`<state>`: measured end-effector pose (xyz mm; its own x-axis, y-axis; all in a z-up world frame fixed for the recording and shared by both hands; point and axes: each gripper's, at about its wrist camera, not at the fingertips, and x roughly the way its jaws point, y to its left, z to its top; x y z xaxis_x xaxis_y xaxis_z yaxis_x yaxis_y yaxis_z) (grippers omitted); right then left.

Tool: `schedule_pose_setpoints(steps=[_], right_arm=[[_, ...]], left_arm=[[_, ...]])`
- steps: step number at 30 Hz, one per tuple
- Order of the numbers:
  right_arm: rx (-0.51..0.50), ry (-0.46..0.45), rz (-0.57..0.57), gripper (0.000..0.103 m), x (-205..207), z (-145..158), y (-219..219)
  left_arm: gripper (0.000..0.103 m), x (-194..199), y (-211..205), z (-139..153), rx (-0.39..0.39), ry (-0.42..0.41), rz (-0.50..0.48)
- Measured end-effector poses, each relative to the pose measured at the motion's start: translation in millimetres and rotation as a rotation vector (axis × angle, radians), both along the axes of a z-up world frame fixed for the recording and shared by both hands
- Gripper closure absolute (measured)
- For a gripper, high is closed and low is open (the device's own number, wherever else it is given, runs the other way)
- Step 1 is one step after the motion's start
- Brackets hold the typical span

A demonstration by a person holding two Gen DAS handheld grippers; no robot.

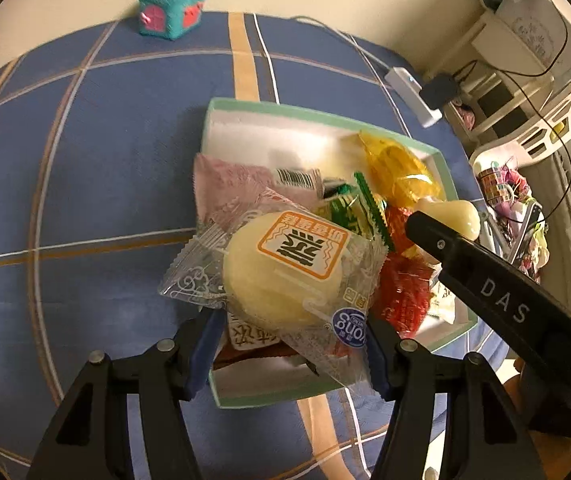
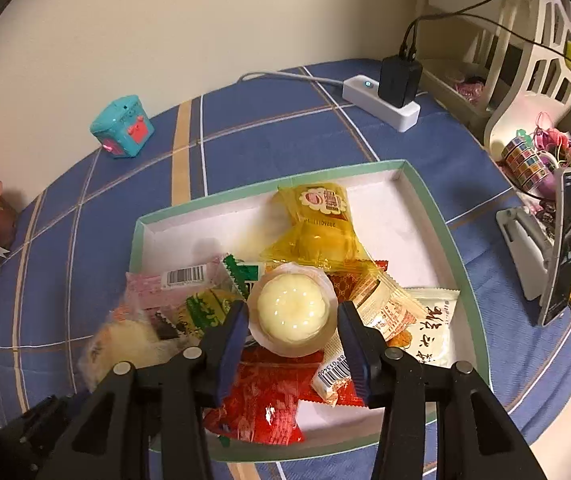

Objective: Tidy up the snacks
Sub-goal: 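Carry pudding cup with right tool into tray while left tool carries bun there, then open right tool in tray while left tool releases bun onto snacks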

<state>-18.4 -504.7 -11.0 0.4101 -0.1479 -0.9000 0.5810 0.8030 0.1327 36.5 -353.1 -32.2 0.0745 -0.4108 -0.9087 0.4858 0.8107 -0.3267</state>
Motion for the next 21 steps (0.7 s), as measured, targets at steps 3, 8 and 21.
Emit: schedule_pose_setpoints(steps=[3,8,21], right_arm=[[0.013,0.0,-0.006,0.045,2,-4,-1],[0.005,-0.009,-0.017,0.036,-2,0,3],[-0.017,-0.08,-0.006,0.036,-33,23,41]], left_arm=[[0.032,0,1,-6,-0.006,0.024,-0.002],[0.024,-5,15,-4,-0.072,0.068,0.035],[0.014,-21,93,23,-0.005,-0.021,0.241]])
